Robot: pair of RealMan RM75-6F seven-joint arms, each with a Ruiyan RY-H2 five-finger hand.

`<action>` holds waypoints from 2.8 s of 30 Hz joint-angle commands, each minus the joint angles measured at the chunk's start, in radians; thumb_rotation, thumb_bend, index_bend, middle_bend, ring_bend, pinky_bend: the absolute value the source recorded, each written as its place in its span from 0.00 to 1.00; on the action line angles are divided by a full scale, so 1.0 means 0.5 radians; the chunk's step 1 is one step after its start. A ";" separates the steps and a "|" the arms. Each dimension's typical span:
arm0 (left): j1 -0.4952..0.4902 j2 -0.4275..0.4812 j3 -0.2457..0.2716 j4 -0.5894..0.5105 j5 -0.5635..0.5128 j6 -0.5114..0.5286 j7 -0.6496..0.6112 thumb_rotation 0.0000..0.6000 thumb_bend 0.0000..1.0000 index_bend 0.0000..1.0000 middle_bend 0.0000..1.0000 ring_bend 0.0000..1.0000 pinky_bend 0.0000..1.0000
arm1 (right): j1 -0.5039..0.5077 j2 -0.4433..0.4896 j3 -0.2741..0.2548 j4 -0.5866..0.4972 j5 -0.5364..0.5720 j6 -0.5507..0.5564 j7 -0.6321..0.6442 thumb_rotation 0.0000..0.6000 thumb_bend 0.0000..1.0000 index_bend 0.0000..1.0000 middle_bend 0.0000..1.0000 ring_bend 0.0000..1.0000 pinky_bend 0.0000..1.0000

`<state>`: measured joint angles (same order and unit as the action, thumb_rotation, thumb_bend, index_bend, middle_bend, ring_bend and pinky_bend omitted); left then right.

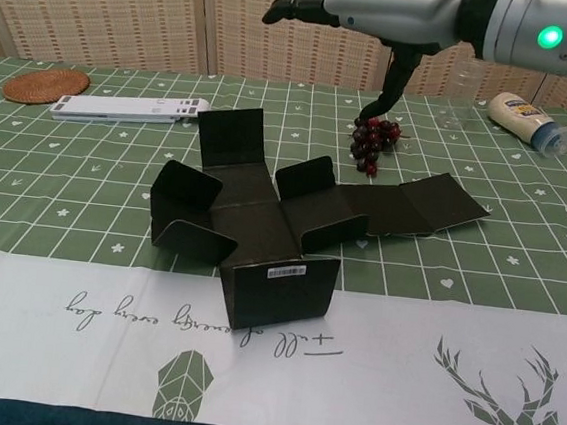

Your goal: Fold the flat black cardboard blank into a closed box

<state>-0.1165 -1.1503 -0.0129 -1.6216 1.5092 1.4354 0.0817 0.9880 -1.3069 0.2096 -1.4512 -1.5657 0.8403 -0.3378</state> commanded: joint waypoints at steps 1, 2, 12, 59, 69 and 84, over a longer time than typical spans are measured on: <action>-0.010 0.003 -0.008 -0.005 0.003 -0.003 0.007 1.00 0.14 0.00 0.00 0.02 0.10 | -0.075 0.081 -0.028 -0.098 0.095 0.017 -0.059 1.00 0.00 0.00 0.08 0.18 0.38; -0.013 0.002 -0.010 -0.005 0.005 -0.004 0.008 1.00 0.14 0.00 0.00 0.02 0.10 | -0.093 0.097 -0.035 -0.126 0.127 0.015 -0.060 1.00 0.00 0.00 0.10 0.24 0.45; -0.030 -0.008 -0.013 -0.006 0.002 -0.025 0.016 1.00 0.14 0.00 0.00 0.02 0.10 | -0.219 0.182 -0.107 -0.290 0.490 -0.102 0.017 1.00 0.00 0.13 0.27 0.70 0.89; 0.061 0.006 0.019 0.018 -0.003 0.074 -0.057 1.00 0.14 0.00 0.00 0.02 0.10 | -0.066 -0.690 -0.228 0.348 0.266 -0.154 0.302 1.00 0.44 0.69 0.67 0.91 1.00; 0.048 -0.006 0.012 0.018 0.003 0.053 -0.047 1.00 0.14 0.00 0.00 0.02 0.10 | -0.040 -0.528 -0.313 0.318 0.059 -0.116 0.471 1.00 0.43 0.69 0.66 0.91 1.00; 0.009 0.008 -0.008 -0.008 0.012 0.018 -0.023 1.00 0.14 0.00 0.00 0.02 0.10 | -0.162 -0.280 -0.232 -0.058 0.409 -0.092 0.146 1.00 0.11 0.00 0.08 0.75 1.00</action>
<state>-0.1120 -1.1465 -0.0166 -1.6254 1.5151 1.4445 0.0701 0.9188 -1.4696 0.0795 -1.4556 -1.3898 0.7860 -0.2411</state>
